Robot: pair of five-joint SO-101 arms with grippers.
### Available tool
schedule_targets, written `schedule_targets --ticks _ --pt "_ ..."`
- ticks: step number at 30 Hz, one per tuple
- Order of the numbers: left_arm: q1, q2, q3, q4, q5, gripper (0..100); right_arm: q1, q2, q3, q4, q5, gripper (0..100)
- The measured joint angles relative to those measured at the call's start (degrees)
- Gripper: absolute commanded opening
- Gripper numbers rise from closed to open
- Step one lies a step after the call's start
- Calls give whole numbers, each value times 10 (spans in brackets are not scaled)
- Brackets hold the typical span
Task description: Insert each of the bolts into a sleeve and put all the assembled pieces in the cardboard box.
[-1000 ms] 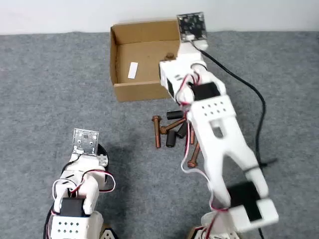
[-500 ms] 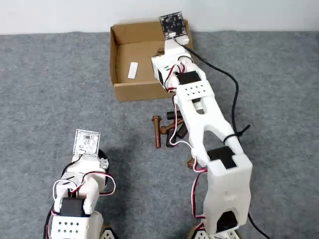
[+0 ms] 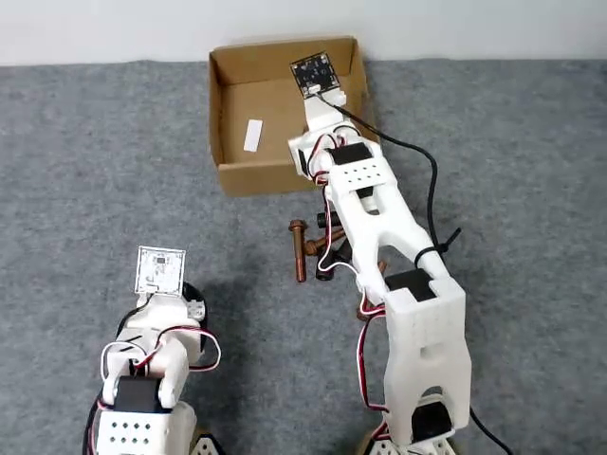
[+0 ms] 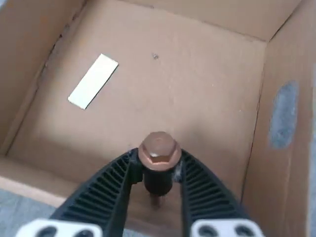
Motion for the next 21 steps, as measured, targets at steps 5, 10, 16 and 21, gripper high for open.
schedule_targets --ticks 5,10,16,21 --pt "0 0 0 0 4 6 0 0 -43 47 0 125" --pt "0 0 0 0 5 6 0 -16 -76 120 0 9" --pt "0 0 0 0 5 6 -1 -84 -81 223 -6 8" --pt "0 0 0 0 5 6 -1 -120 -81 335 -44 9"
